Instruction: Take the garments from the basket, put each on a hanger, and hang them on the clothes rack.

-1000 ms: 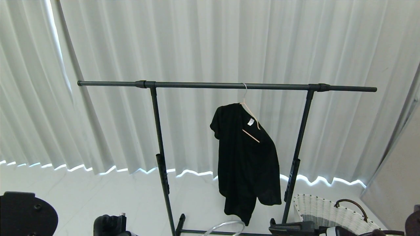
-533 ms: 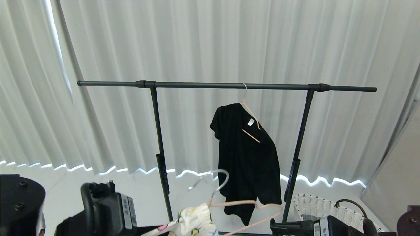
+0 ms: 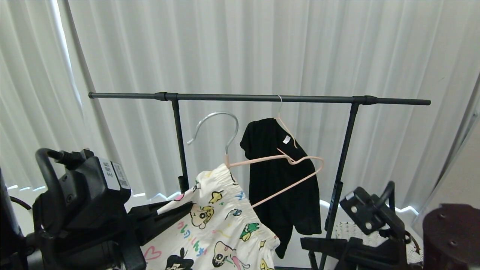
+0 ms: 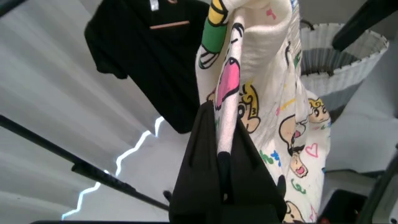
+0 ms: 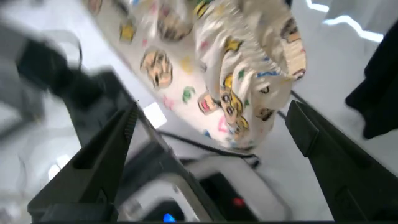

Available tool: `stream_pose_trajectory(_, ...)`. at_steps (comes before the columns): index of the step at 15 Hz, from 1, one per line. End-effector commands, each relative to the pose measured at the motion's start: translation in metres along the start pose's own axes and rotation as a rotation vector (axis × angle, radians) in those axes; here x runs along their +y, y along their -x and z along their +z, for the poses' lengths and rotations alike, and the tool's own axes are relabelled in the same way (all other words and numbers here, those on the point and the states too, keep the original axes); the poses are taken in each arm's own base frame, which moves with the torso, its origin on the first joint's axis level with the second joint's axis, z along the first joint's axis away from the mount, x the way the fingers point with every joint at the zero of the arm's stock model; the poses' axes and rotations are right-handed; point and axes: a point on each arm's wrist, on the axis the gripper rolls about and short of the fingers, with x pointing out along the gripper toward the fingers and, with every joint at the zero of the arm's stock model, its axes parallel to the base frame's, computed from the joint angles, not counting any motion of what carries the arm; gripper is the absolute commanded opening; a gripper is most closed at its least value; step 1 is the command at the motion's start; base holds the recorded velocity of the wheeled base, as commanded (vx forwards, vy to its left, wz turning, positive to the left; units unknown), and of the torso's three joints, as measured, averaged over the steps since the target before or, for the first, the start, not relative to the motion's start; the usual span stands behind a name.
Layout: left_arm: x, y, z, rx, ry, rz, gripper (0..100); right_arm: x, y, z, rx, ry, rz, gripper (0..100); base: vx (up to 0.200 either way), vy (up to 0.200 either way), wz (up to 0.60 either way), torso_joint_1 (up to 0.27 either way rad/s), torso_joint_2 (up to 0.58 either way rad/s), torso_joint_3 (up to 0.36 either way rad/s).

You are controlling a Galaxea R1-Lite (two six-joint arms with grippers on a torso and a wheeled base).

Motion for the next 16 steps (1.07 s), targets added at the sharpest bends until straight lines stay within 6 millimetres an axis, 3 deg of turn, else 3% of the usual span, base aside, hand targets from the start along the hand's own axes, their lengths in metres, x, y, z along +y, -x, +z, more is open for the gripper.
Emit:
stream_pose_trajectory(1,0.003,0.000,0.007,-0.024,-0.002,0.009,0,-0.007,-0.028,0.015,-0.046,-0.083,-0.085,100,0.000,0.000,0.00,0.000,0.00,0.000)
stream_pose_trajectory(3,0.006,-0.002,0.008,-0.019,0.004,0.025,0,-0.015,-0.036,0.022,-0.063,-0.101,-0.119,100,0.000,0.000,0.00,0.000,0.00,0.000)
stream_pose_trajectory(10,0.014,-0.002,0.005,-0.005,0.020,0.067,0,-0.030,-0.035,0.031,-0.112,-0.152,-0.162,100,0.000,0.000,0.00,0.000,0.00,0.000)
stream_pose_trajectory(16,0.015,0.000,0.012,-0.042,0.012,0.040,0,-0.027,-0.049,0.026,-0.078,-0.143,-0.153,100,0.000,0.000,0.00,0.000,0.00,0.000)
